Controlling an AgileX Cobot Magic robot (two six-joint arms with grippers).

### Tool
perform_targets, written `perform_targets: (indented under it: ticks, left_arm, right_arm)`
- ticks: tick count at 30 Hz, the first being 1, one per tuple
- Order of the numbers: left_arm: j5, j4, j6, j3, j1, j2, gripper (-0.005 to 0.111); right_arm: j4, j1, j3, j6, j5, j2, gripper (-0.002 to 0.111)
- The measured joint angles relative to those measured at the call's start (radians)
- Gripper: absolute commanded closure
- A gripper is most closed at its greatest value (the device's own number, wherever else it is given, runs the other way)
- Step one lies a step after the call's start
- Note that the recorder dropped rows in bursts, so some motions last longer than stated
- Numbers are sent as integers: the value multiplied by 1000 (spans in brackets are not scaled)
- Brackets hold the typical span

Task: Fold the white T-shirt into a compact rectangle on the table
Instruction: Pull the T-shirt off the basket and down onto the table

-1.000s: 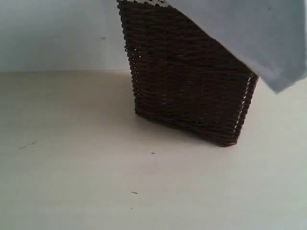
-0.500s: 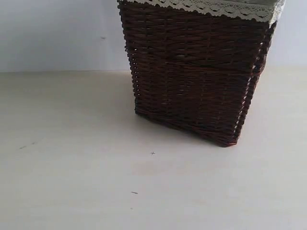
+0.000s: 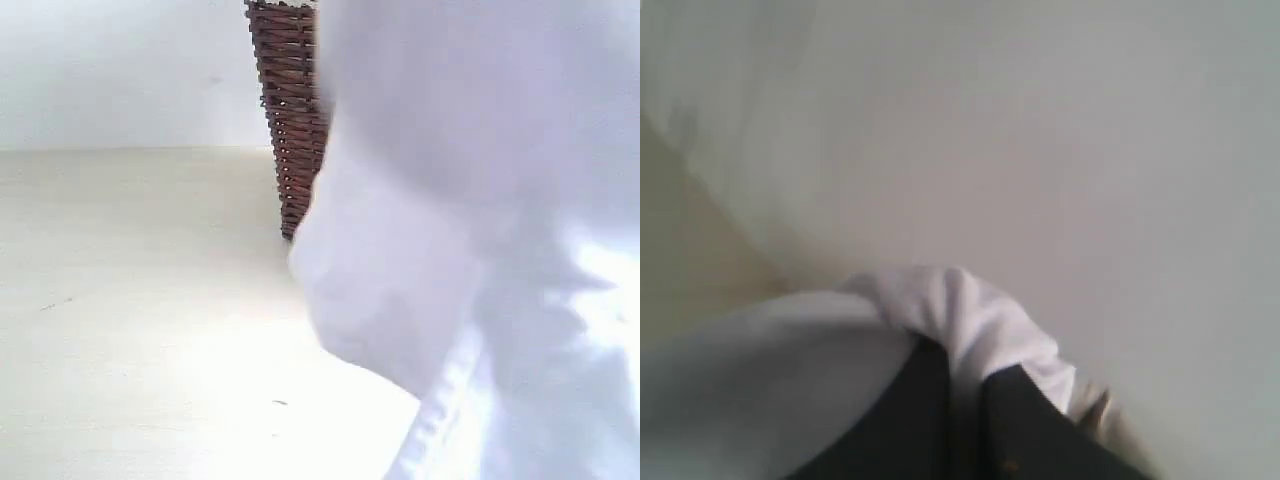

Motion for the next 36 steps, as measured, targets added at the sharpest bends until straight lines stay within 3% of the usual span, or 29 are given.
perform_targets:
  ticks: [2, 7, 14, 17, 26, 30, 36]
  left_arm:
    - [0, 0, 0, 0, 0, 0, 107]
    - [0, 0, 0, 0, 0, 0, 107]
    - [0, -2, 0, 0, 0, 0, 107]
    - [0, -2, 0, 0, 0, 0, 107]
    - [0, -2, 0, 0, 0, 0, 107]
    - [0, -2, 0, 0, 0, 0, 107]
    - [0, -2, 0, 0, 0, 0, 107]
  right_arm:
    - [-110, 0, 6, 55, 116, 72, 108]
    - [-124, 0, 125, 90, 130, 137, 108]
    - [-69, 0, 448, -98, 130, 171, 108]
    - [-240, 0, 484, -75, 6, 209, 108]
    - [-356, 0, 486, -18, -308, 221, 108]
    - [-300, 0, 486, -14, -239, 221, 108]
    - [-152, 0, 496, -142, 48, 189, 108]
